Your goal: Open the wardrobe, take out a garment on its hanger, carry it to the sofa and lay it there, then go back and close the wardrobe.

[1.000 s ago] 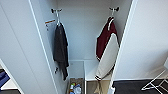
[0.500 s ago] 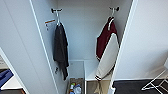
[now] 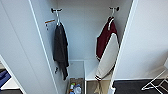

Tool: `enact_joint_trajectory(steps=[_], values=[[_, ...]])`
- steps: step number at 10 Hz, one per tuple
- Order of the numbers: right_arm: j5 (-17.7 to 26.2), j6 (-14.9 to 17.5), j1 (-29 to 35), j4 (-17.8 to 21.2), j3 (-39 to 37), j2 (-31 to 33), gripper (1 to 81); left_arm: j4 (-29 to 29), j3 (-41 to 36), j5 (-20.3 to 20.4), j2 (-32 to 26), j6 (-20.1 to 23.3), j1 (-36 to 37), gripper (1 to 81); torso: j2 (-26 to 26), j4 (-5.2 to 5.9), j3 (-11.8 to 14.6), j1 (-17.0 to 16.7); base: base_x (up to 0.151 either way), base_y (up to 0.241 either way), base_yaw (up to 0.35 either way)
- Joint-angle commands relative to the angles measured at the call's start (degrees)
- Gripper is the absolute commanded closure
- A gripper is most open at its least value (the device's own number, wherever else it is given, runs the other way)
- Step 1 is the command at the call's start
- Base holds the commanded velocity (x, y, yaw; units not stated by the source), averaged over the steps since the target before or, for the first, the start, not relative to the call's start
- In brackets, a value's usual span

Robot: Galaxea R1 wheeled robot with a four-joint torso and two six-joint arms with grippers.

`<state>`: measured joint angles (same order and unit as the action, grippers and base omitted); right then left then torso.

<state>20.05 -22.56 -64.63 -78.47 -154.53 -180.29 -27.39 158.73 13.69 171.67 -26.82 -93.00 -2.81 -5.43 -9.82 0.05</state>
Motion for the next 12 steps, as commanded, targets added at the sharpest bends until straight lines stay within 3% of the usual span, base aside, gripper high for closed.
enact_joint_trajectory(steps=[1, 4, 8, 10, 12], values=[[6.0, 0.7, 5.7, -10.7, 0.6, -3.6, 1.0, -0.6, 0.2, -2.7, 0.0, 0.4, 1.2, 1.0, 0.0, 0.00, 0.0, 0.0, 0.000, 0.000, 0.000], [7.5, 1.9, 4.2, -22.3, 1.2, -4.7, 1.0, -0.5, 0.3, -2.7, -0.1, 0.4, 1.6, 1.0, 0.0, 0.00, 0.0, 0.0, 0.000, 0.000, 0.000], [11.9, 3.6, 3.6, -30.2, 10.4, -4.7, 1.0, -0.1, 0.2, -5.1, 0.0, 0.4, 2.4, 1.0, 0.0, 0.00, 0.0, 0.1, 0.000, 0.000, 0.000], [14.4, 2.9, 5.2, -29.5, 15.5, -4.7, 1.0, 0.0, 0.3, -5.2, 0.1, 0.4, 2.5, 1.0, 0.0, 0.00, 0.0, 0.1, 0.000, 0.000, 0.000], [13.7, 2.4, 7.1, -25.4, 19.3, -4.7, 1.0, 0.0, 0.2, -5.2, 0.2, 0.4, 2.5, 1.0, 0.0, 0.00, 0.0, 0.1, 0.000, 0.000, 0.000]])
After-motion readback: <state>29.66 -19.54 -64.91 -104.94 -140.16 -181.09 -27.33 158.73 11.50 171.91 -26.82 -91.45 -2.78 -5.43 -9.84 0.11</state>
